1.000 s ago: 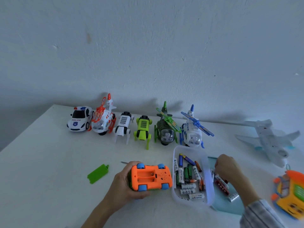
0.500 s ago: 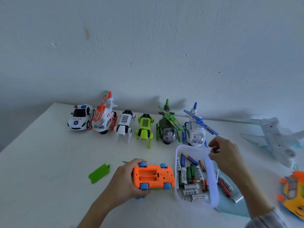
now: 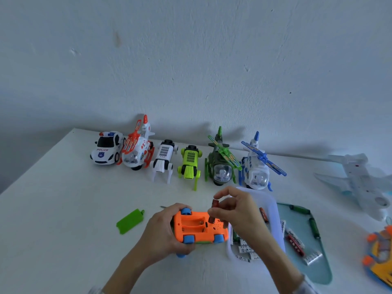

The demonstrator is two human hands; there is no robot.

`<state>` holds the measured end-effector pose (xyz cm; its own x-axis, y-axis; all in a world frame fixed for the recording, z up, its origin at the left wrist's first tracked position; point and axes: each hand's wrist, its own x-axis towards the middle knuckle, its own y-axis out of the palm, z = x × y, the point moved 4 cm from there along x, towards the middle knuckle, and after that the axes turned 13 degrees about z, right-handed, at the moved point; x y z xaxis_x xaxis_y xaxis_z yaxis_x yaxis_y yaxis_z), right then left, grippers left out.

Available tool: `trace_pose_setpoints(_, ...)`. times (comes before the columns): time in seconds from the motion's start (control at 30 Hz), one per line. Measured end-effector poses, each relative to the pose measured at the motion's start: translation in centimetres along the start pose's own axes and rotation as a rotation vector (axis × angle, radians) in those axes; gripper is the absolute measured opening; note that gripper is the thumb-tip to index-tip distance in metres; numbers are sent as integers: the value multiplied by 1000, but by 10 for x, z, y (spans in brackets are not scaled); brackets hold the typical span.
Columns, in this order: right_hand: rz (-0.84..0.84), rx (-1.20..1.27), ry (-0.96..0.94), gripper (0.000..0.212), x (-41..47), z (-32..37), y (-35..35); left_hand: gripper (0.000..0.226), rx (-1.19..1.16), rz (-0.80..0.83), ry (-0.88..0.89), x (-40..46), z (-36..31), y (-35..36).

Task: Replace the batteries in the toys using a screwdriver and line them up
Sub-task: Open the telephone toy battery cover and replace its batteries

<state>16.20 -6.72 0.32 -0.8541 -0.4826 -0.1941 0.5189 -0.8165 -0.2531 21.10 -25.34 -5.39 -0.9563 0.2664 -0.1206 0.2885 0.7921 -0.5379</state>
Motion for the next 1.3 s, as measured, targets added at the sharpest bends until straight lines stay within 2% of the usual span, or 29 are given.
trace_pose_setpoints(0.27,-37,-17,-111,17,7,2,34,72,-13,-24,-1,0,2,0)
trace_pose_setpoints(0.5,79,-572,-376,4,12,2,56,64,-24,-49,19,0,0,0)
trace_pose_setpoints(0.63,162,-794,-471,18,12,-5,61,64,-13,-46,18,1,-1,0)
trace_pose_setpoints(0.8,198,-800,-496,41,8,-18,59,65,-35,-37,34,1,-2,-1)
trace_pose_setpoints(1.13,146,-842,-530,34,0,-18,62,65,-46,-59,59,0,-3,-2)
trace_pose_setpoints(1.3,271,-742,-310,26,9,-8,46,68,-14,-52,50,-1,2,-1)
